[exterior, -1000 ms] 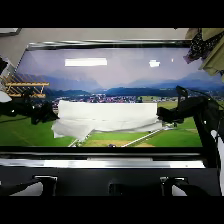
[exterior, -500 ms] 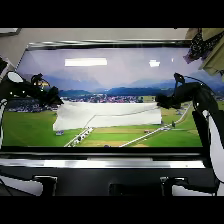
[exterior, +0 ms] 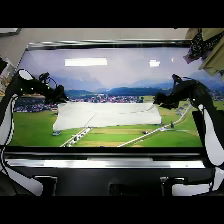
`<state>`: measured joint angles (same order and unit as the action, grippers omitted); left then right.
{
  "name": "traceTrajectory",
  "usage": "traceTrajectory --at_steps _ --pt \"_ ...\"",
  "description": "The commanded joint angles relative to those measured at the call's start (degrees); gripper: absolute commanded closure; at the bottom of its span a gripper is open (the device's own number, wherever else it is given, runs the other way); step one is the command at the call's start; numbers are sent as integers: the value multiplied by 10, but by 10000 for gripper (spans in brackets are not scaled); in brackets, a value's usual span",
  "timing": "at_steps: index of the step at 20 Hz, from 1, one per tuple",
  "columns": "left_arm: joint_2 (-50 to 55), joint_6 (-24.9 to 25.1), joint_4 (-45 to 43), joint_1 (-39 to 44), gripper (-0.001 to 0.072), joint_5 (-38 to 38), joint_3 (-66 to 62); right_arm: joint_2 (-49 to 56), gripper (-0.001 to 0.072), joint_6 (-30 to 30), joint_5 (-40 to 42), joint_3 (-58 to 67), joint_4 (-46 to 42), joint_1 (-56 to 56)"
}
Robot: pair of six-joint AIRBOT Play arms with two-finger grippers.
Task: Fold the clothes and pants, and hang the long-sleeved shirts on hangers.
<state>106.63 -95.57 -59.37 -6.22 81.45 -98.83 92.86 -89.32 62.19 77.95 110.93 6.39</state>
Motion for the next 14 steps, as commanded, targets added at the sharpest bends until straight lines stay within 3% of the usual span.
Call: traceTrajectory --at_steps 1,6,14 --pt "-13 -3 -83 1 299 19 -64 5 235 -21 89 52 25 60" --pt "-65 -20 -185 8 293 41 -133 33 168 -106 164 45 114 133" --pt "-117 -28 -210 25 294 42 -133 86 170 -158 133 -18 189 119"
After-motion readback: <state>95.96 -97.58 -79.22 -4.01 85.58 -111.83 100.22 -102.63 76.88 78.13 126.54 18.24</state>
